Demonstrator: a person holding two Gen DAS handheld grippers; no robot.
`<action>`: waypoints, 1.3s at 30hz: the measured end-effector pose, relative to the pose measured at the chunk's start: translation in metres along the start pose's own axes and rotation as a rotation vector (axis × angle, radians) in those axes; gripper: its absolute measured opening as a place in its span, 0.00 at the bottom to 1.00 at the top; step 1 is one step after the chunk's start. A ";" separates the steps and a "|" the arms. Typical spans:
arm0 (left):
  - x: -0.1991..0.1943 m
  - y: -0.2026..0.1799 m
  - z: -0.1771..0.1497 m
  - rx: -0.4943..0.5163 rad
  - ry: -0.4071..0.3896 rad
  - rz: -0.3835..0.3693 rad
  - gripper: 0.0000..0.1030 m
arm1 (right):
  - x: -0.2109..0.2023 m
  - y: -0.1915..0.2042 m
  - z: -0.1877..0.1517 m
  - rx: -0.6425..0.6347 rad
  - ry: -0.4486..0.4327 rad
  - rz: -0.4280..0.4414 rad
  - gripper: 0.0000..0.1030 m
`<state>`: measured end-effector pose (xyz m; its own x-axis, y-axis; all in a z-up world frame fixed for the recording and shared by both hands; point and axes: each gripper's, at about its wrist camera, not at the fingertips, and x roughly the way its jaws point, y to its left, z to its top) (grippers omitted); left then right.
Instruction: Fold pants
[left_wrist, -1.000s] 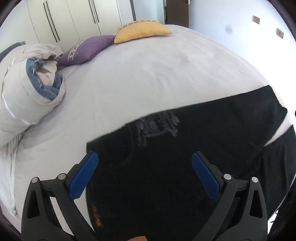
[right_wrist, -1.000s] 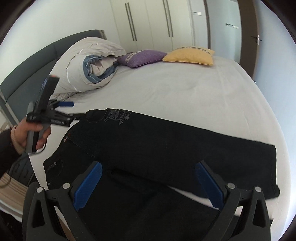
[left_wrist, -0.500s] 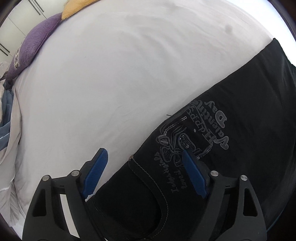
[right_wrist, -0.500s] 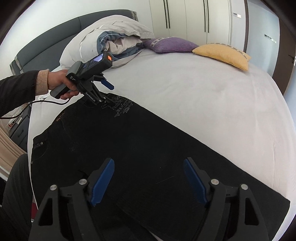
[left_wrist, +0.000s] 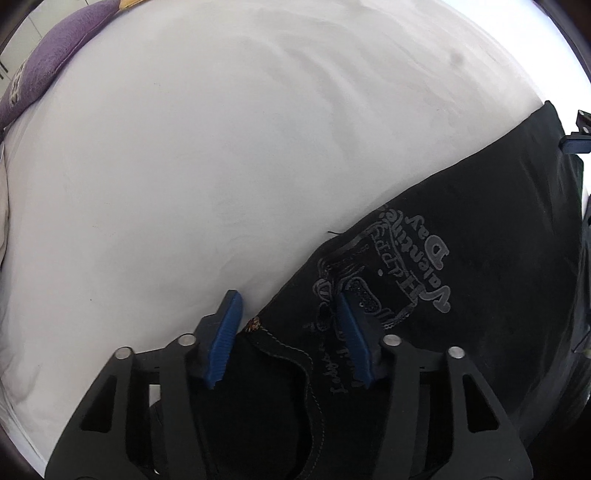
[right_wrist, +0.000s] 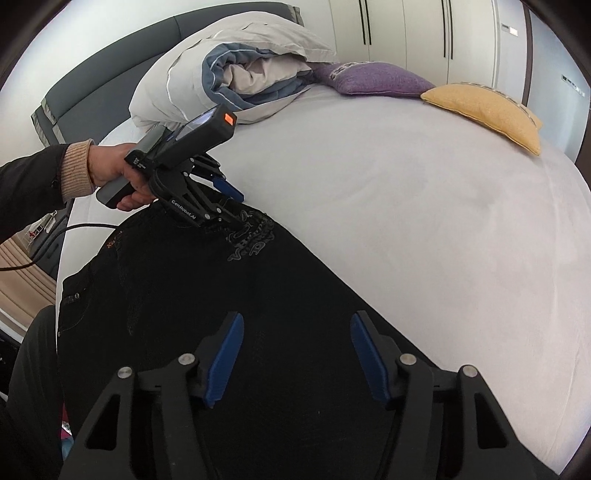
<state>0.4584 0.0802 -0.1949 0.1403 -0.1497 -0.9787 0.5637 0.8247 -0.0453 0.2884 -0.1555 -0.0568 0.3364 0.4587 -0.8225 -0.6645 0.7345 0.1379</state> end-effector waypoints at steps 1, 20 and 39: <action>-0.001 -0.004 0.000 0.002 -0.001 -0.003 0.28 | 0.006 0.002 0.007 -0.014 0.010 0.007 0.58; -0.102 -0.089 -0.095 0.094 -0.328 0.131 0.07 | 0.068 0.003 0.051 -0.150 0.189 -0.002 0.42; -0.125 -0.090 -0.122 0.078 -0.353 0.122 0.07 | 0.061 0.027 0.053 -0.177 0.186 -0.026 0.04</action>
<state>0.2908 0.0910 -0.0933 0.4742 -0.2428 -0.8463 0.5837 0.8063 0.0958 0.3261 -0.0810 -0.0742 0.2371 0.3284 -0.9143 -0.7689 0.6386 0.0300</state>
